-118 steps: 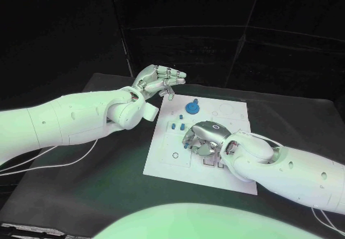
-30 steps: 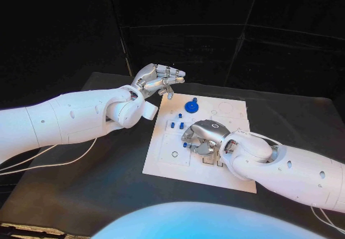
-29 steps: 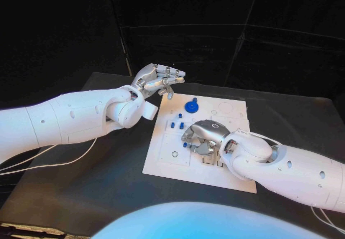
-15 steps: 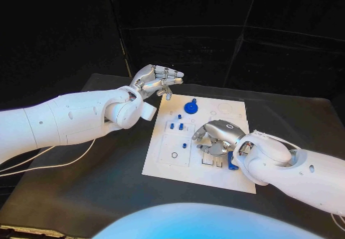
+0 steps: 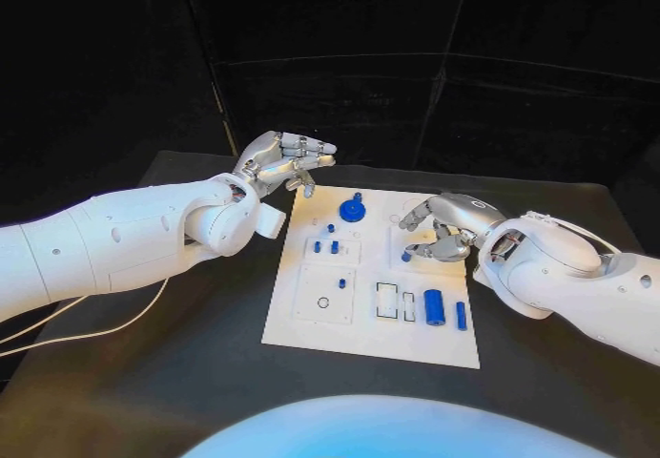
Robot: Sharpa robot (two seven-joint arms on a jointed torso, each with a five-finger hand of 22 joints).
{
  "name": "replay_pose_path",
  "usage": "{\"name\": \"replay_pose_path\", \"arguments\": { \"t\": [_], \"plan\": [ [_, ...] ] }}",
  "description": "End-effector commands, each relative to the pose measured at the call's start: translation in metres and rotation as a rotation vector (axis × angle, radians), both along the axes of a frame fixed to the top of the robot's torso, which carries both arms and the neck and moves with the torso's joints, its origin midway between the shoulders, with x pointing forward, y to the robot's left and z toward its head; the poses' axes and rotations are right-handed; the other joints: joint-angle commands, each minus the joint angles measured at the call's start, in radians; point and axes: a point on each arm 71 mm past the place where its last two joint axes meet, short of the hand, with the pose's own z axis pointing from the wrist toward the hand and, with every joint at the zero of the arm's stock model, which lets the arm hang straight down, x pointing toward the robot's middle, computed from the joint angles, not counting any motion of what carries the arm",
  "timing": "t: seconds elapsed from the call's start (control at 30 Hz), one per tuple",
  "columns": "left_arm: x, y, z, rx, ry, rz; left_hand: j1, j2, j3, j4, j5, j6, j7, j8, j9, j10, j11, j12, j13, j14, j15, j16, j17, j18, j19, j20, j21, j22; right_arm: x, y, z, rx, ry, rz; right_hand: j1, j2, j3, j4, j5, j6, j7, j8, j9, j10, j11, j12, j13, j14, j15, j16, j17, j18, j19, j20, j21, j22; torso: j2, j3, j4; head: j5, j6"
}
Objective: Assemble the parts on the task board
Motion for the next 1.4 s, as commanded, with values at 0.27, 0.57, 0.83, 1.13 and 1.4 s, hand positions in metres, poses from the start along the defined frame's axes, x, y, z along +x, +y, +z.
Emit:
{"name": "replay_pose_path", "arguments": {
  "t": [0.27, 0.57, 0.83, 1.13, 1.4],
  "plan": [
    [0.001, -0.002, 0.001, -0.009, 0.001, -0.016, -0.002, 0.000, 0.000, 0.000, 0.001, -0.005, 0.000, 0.001, 0.000, -0.005, -0.001, 0.005, 0.002, -0.002, 0.007, 0.002, 0.000, 0.005, 0.002, 0.000, -0.003, 0.000, 0.000, -0.006, -0.005, -0.132, 0.064, -0.006, 0.027, 0.004, -0.094, 0.016, 0.007, 0.007, -0.018, 0.010, 0.003, -0.037, 0.000, 0.040, 0.001, 0.012, 0.009, -0.012, -0.015, 0.006, -0.002, 0.004, -0.019, -0.011, 0.000, 0.0006, 0.0006, -0.010, 0.001],
    [0.001, -0.003, 0.000, -0.009, 0.000, -0.017, -0.002, 0.000, 0.000, 0.000, 0.001, -0.005, 0.000, 0.001, 0.000, -0.005, -0.001, 0.005, 0.002, -0.002, 0.007, 0.002, 0.000, 0.005, 0.002, 0.000, -0.003, 0.000, 0.003, 0.002, -0.008, -0.131, 0.087, 0.011, 0.047, 0.027, -0.115, 0.021, 0.014, 0.016, -0.007, 0.009, 0.002, -0.017, -0.006, 0.072, 0.003, 0.016, 0.004, -0.008, -0.011, 0.007, 0.006, 0.001, -0.021, -0.015, 0.001, -0.0004, 0.0030, -0.009, -0.001],
    [0.001, -0.003, 0.000, -0.009, 0.000, -0.017, -0.002, 0.000, 0.000, 0.000, 0.001, -0.005, 0.000, 0.001, 0.000, -0.005, -0.001, 0.005, 0.002, -0.002, 0.007, 0.002, 0.000, 0.005, 0.002, 0.000, -0.003, 0.000, 0.005, 0.008, -0.013, -0.146, 0.120, 0.027, 0.059, 0.064, -0.086, 0.030, 0.008, 0.060, -0.001, 0.020, 0.003, 0.087, -0.015, 0.082, -0.008, 0.028, -0.005, 0.009, 0.013, 0.007, 0.026, -0.008, -0.011, -0.014, 0.002, -0.0009, 0.0013, -0.006, -0.004],
    [0.001, -0.003, 0.000, -0.009, 0.000, -0.016, -0.002, 0.000, 0.000, 0.000, 0.001, -0.005, 0.000, 0.001, 0.000, -0.005, -0.001, 0.005, 0.002, -0.002, 0.007, 0.002, 0.000, 0.005, 0.002, 0.000, -0.003, 0.000, 0.008, 0.009, -0.017, -0.172, 0.130, 0.028, 0.059, 0.063, -0.057, 0.033, 0.005, 0.083, 0.002, 0.020, 0.002, 0.120, -0.015, 0.048, -0.009, 0.030, -0.005, 0.016, 0.020, 0.007, 0.029, -0.010, -0.008, -0.013, 0.001, 0.0000, 0.0004, -0.005, -0.007],
    [0.001, -0.003, 0.000, -0.008, 0.002, -0.016, -0.003, 0.000, -0.001, 0.001, 0.001, -0.006, 0.000, 0.001, 0.000, -0.007, -0.001, 0.006, 0.002, -0.003, 0.007, 0.002, -0.002, 0.005, 0.001, 0.000, -0.005, -0.001, 0.009, 0.012, -0.017, -0.175, 0.122, 0.035, 0.060, 0.059, -0.033, 0.034, 0.006, 0.093, 0.003, 0.016, 0.000, 0.136, -0.015, 0.020, -0.009, 0.030, -0.005, 0.016, 0.019, 0.007, 0.028, -0.010, -0.006, -0.013, 0.001, -0.0004, -0.0003, -0.008, -0.009]
  ]
}}
